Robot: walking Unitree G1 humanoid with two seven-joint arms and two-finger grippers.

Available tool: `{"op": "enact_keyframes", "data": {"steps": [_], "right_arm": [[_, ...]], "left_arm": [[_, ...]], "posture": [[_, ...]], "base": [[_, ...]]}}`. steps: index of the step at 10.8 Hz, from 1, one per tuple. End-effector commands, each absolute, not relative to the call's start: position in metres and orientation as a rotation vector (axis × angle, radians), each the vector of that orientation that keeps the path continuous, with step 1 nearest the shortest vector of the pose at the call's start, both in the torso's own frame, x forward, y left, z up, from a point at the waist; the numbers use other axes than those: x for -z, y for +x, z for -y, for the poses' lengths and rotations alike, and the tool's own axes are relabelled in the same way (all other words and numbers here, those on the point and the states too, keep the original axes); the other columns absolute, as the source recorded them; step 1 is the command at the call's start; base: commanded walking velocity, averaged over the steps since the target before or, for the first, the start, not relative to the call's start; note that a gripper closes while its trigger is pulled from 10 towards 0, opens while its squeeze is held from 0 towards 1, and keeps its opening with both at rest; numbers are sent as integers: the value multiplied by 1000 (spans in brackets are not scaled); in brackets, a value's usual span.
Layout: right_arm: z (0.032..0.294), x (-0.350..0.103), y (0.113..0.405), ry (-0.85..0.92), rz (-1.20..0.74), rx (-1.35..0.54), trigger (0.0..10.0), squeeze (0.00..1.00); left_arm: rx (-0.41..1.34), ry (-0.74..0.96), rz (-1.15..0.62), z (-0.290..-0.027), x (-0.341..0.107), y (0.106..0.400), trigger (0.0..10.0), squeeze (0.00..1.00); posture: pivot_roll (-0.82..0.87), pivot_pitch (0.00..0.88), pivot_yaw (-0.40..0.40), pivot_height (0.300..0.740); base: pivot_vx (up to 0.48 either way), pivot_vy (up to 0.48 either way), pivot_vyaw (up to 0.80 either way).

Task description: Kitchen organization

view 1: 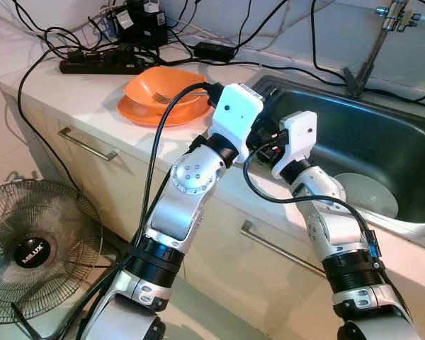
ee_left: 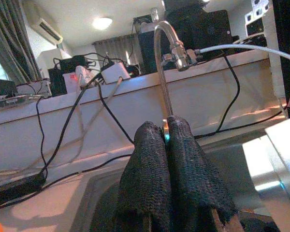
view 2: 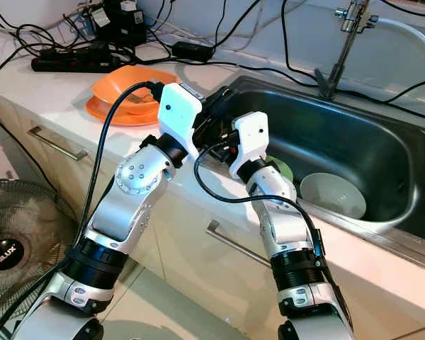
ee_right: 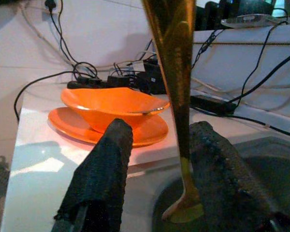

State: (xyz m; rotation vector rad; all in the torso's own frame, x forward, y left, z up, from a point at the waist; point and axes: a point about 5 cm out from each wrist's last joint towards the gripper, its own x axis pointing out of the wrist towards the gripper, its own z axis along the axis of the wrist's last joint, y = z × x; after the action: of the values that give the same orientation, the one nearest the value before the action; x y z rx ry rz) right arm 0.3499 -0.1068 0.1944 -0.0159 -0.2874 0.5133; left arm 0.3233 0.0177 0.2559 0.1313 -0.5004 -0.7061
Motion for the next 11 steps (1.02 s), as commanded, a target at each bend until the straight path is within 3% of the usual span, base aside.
{"op": "enact_keyframes", "data": {"steps": [1,11], "right_arm": [[111,-199,353,-20,306,-492,0,0],[110,-195,353,-10,300,-486,0,0]], "left_arm": [[732,144,525,-14,-261,319,10000,0],[721,131,513,-18,-263,320,10000,0]], "posture": [[138,14,-11,740],[149,44,-7,740]], "base": [[0,0,0],[0,0,0]]}}
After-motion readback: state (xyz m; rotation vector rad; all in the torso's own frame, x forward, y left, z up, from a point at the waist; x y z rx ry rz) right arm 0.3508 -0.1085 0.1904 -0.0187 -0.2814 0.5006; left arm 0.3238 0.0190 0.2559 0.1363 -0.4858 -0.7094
